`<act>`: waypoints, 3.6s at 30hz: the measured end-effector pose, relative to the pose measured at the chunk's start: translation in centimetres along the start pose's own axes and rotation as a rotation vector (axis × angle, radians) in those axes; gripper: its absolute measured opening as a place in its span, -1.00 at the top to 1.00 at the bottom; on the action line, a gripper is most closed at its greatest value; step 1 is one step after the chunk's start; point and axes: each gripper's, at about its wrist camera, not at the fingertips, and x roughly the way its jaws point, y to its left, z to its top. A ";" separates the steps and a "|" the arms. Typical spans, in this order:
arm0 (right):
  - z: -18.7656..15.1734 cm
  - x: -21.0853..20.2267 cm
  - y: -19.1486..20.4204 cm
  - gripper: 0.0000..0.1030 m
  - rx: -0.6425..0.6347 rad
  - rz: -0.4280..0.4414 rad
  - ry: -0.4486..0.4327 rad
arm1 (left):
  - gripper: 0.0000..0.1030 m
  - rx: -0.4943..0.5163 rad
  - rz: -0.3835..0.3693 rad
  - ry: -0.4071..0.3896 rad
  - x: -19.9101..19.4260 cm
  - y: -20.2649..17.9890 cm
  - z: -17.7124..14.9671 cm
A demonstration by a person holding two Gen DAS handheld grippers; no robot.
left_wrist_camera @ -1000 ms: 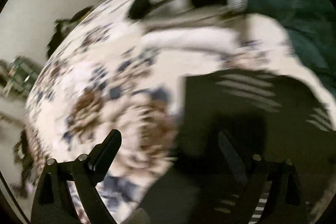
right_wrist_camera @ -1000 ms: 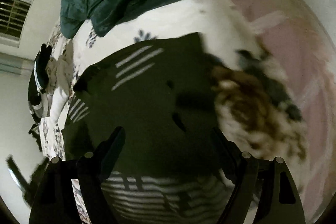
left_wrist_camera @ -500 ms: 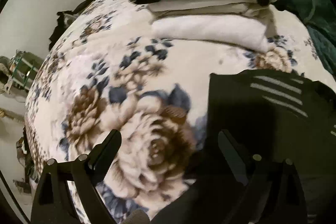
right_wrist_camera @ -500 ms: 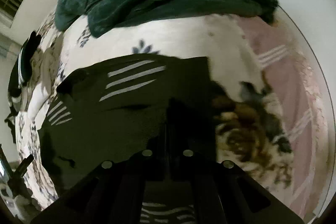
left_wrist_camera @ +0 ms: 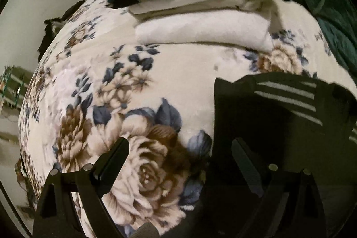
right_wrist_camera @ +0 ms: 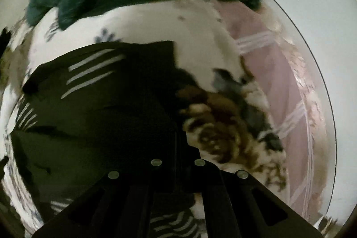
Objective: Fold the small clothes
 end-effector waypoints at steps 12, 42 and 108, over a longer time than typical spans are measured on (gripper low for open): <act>1.1 -2.2 -1.0 -0.09 0.112 0.180 0.025 | -0.83 0.141 -0.017 0.010 3.1 -2.3 1.8; -2.9 -4.8 -4.0 -0.27 0.021 0.218 0.201 | -0.83 0.272 -0.167 -0.052 -8.2 -5.3 -5.6; -4.4 -2.5 51.3 0.89 -0.705 0.125 0.111 | 0.90 -0.385 -0.530 0.240 -8.4 13.4 -31.7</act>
